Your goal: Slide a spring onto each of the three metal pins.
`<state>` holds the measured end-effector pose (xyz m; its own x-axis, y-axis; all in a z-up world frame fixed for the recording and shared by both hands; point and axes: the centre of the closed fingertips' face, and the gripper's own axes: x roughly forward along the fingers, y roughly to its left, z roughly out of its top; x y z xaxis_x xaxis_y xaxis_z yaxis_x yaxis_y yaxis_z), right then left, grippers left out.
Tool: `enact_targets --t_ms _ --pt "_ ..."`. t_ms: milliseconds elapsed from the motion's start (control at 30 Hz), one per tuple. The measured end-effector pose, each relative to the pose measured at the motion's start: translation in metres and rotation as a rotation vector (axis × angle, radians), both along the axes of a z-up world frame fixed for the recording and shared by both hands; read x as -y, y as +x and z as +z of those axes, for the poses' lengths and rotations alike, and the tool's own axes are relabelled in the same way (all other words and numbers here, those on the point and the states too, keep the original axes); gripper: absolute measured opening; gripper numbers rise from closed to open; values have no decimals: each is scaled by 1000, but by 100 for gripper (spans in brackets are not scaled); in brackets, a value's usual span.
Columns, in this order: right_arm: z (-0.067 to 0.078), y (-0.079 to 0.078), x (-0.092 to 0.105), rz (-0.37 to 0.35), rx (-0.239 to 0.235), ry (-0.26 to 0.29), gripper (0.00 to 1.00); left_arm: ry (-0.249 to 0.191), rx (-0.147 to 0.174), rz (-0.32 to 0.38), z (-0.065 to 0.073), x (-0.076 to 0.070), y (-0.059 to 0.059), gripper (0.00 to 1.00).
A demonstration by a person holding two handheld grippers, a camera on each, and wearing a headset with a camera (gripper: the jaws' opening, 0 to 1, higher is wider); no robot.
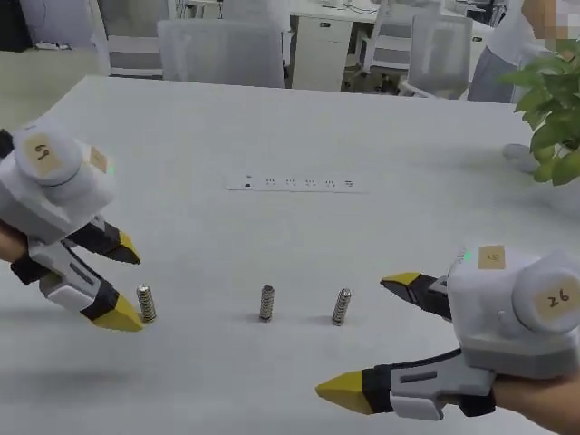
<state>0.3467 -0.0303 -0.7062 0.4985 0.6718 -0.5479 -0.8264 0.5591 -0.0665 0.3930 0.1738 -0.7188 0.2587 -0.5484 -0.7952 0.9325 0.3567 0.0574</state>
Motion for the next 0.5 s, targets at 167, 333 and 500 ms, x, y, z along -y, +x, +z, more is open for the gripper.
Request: enact_targets --t_ms 167,333,500 --pt "2 0 2 -4 7 1 89 -89 38 84 13 -7 -12 52" --pt "6 0 5 -14 15 8 89 -187 75 152 26 -6 -25 54" --pt "8 -2 11 -26 19 13 89 -278 107 213 38 -3 -39 57"
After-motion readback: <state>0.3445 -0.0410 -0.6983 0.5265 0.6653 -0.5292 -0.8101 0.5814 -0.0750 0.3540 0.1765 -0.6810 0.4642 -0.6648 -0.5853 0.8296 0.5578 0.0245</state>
